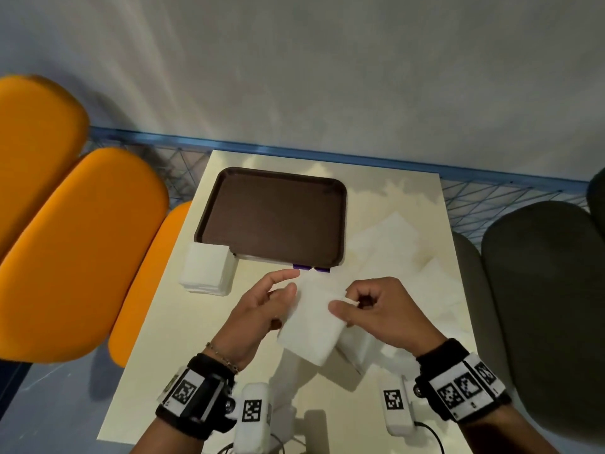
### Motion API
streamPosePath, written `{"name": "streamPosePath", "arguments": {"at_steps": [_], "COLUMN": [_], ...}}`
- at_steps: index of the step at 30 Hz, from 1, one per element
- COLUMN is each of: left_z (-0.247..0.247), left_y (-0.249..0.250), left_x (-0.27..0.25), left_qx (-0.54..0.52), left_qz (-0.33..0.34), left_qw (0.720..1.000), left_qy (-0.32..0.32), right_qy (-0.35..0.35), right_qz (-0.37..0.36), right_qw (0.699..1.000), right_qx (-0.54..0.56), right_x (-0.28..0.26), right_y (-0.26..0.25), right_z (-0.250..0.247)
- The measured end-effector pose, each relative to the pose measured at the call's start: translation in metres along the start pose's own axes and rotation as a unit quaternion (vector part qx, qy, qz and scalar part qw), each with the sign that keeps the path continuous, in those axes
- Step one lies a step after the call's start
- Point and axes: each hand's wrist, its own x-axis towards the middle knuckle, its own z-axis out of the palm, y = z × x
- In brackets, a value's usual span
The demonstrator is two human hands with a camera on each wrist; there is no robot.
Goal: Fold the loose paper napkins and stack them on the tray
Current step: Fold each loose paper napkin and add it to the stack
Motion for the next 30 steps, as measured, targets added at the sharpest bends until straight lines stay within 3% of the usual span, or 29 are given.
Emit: {"name": "streamPosePath", "arguments": {"at_steps": [7,17,26,30], "left_z": [-0.015,-0.034,-0.030,-0.025], "left_y": [0.011,0.014,0.012,0.012], "left_x": [-0.003,-0.008,-0.009,-0.009], "left_qx": [0.052,0.015,0.130,0.156], "left_qz": [0.074,0.055,0.131,0.152], "left_qw": [0.995,0.998,0.979,0.970], "left_qy": [0.034,0.008,0.091,0.111], "right_qy": [0.010,0.018,0.114,0.110], "right_qz": [-0.033,-0.041,-0.018,-0.015], "right_qw": [0.998,0.998,0.993,0.993], "right_qx": [-0.045,-0.045,0.014,0.028], "right_x": [0.003,0.008,0.014,0.013], "right_y": [-0.023,-0.036,-0.028,-0.030], "right_z": [0.014,0.024,0.041,0.040]}}
